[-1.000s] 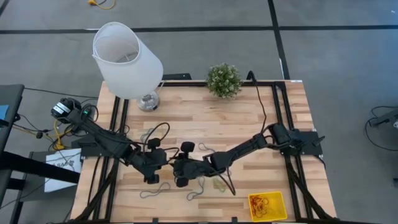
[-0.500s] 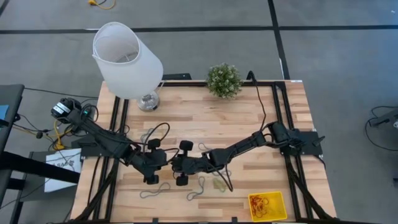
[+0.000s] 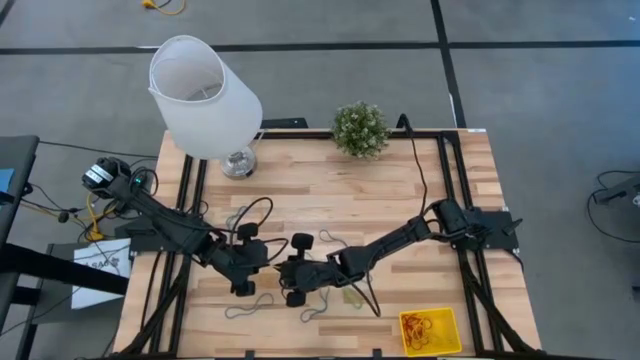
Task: Pick and place rubber bands into bin
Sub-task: Put the yellow rubber band into the yellow basket
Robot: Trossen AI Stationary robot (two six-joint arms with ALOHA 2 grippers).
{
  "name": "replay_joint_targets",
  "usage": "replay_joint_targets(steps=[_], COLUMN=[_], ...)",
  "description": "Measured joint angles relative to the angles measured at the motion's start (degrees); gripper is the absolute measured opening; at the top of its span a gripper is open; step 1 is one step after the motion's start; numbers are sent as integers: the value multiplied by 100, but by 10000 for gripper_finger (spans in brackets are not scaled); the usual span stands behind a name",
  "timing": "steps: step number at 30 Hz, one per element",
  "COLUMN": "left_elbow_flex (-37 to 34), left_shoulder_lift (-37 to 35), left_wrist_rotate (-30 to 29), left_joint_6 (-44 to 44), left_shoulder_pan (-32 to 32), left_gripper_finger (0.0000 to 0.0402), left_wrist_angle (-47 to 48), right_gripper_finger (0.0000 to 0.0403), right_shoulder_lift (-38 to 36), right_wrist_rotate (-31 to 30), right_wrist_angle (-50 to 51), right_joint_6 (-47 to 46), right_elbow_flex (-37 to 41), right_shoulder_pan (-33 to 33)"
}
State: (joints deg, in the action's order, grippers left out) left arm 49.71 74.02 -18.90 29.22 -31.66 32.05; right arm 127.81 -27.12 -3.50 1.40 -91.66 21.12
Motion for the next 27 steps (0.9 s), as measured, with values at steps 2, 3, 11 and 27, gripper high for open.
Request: replay_joint_targets(steps=[2,3,11,27], left_elbow_flex=[0,0,0,2], left_shoulder_lift=[-2,-2,-2,-2], left_wrist_rotate=[-2,-2,-97,-1095], left_joint_6=[-79,-93,-41,373], left_shoulder_pan=[0,0,0,0], left_gripper_finger=[46,57,132,142], left_wrist_angle=[-4,-2,100,625], right_gripper_finger=[1,1,0,0], right_shoulder_lift=[0,0,-457,-3073], right_wrist_rotate=[1,-5,-760,-77], right_wrist_angle=[61,59,1171,5970], right_joint_6=[-5,-5,-563,-6798], right_elbow_flex=[2,2,2,-4], right_shoulder_pan=[2,2,168,2451])
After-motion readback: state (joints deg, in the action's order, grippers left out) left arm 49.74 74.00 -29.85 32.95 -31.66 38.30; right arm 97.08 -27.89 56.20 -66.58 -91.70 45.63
